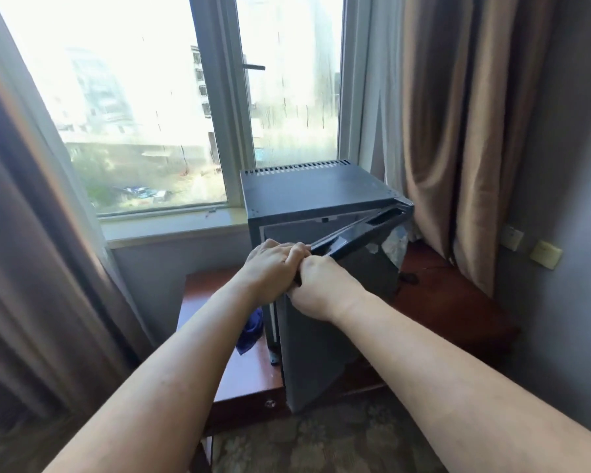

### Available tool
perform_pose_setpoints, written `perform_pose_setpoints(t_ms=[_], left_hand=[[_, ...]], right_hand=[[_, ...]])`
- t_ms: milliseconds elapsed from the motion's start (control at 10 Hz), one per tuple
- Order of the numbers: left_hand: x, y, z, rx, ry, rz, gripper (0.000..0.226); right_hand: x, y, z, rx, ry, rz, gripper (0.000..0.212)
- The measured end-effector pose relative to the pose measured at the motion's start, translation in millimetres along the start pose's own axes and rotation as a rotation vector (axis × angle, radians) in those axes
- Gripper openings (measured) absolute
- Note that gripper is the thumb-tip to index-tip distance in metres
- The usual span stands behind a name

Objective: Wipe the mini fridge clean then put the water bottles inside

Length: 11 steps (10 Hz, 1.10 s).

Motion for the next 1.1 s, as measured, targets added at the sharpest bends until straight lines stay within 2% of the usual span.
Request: perform_pose_setpoints(t_ms=[100,200,400,500,700,800,900,1000,1100], left_hand=[[18.4,24.9,8.2,0.048,-0.021,-0.020,0.070],[39.3,57.2,18.8,0.096,-0.107,-0.054,0.061],[61.0,88.8,32.2,0.102,-0.277,-0.103,0.048],[74.6,101.3,26.3,0.022,-0.271,-0.083,0.048],[90.4,91.6,31.0,-0.097,-0.212,-0.070,0.047],[98.8,74.6,55.3,-0.182,-0.225,-0.071,0.046],[106.9,37.5,111.7,-0.370,-0.352,-0.072,0.043],[121.0,11.7,169.9,-0.607,-0.469,0.031,0.040],[127.6,4.5,197.9,-0.764,-0.541,0.091,0.039]], right_hand=[[32.4,5.9,-9.1,-0.041,0.008,-0.002,0.049],[72.2,8.4,-21.0,-0.147,0.021,-0.011,0.054],[111.1,13.1,-31.4,-0.164,0.023,-0.057,0.058],[126.4,12.5,-34.8,-0.137,-0.028,-0.065,0.060],[132.1,0.5,-19.8,0.019,0.001,-0.036,0.044],[136.3,-0.3,21.8,0.086,-0.119,-0.036,0.033],[136.5,3.4,98.6,0.249,-0.426,-0.087,0.030],[140.8,5.3,162.6,0.589,-0.686,-0.136,0.056],[142.1,8.2,186.6,0.835,-0.749,-0.141,0.063]])
Point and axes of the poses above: each hand's wrist, its own x-axis towards the middle knuckle, its own z-axis out of the back of the hand, y = z × x, the point moved 6 cm from there along x, towards the middle knuckle, and after that the axes turned 9 degrees about z, right-handed, at the moved point
